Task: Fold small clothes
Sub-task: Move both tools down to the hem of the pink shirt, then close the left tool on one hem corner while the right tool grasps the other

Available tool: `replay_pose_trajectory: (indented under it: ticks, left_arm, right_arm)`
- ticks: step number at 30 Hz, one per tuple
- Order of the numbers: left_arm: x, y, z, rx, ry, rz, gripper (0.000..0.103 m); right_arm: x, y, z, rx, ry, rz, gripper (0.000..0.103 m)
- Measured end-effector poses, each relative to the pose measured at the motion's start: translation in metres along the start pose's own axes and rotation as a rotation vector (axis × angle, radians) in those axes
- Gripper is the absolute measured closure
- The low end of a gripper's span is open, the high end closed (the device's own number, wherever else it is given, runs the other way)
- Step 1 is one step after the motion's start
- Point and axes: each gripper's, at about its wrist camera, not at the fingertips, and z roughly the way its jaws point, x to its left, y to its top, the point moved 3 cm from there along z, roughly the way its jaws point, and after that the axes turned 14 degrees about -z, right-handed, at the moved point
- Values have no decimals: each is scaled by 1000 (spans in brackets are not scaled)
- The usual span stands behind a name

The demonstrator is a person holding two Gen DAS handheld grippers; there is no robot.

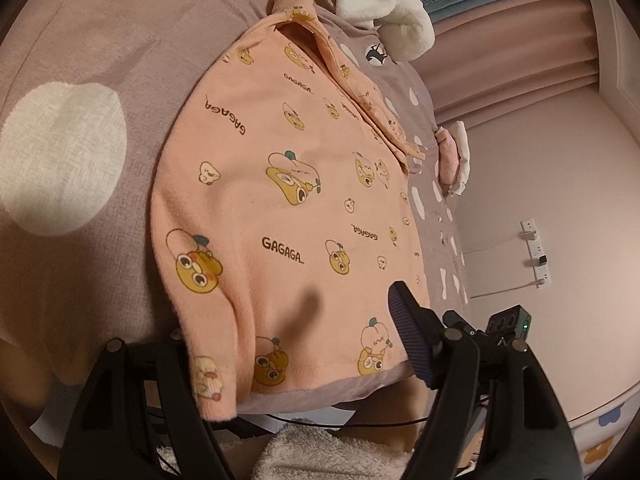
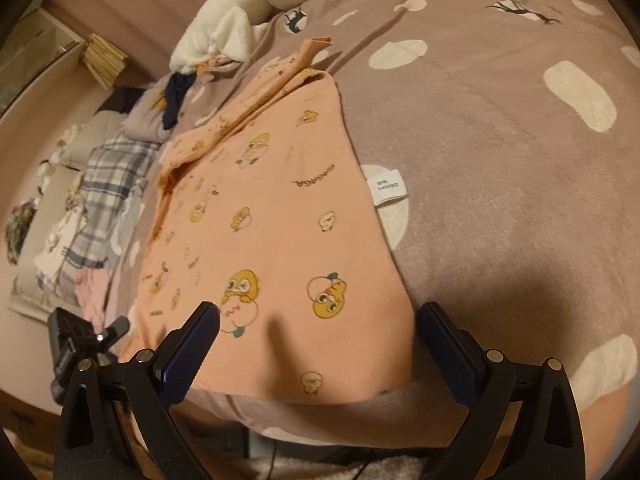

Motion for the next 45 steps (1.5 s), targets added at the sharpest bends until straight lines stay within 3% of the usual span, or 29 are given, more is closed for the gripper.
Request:
replay_pose_trajectory:
  ticks: [6,9,11,17,21,26,30,37,40,45]
  left_arm:
    - [-2,1,3,8,-8,3,29]
    - [-5,1,5,7,-8,8,29]
    - [-7,2,8,15,-14,10,29]
    - [-12,-1,19,94,-71,-8,29]
    - [-9,-2,15,92,-88,-22,30]
    - [-4,-4,6,90,-57,-35,39]
    - [-2,-7,3,73,9,-34,49]
    - [1,-8,-8,31,93,-47,58]
    - [8,-6,-9,23,148,-64,71]
    - [15,-1,-16,-1,141,-108,75]
  right_arm:
    - [-12,3,-1,-41,142,106,3]
    - [-6,3,0,-36,131,79,4]
    - [0,4,3,-28,135,61,6]
    - [8,3,12,25,260,83,17]
    - [0,0,8,28,261,122,29]
    - [-11,-5,5,53,225,144,54]
    - [-10,-6,3,76,198,139,55]
    - [-4,-6,2,93,143,96,55]
    - [-7,-6,2,91,148,109,55]
    - [-7,-7,1,91,151,120,55]
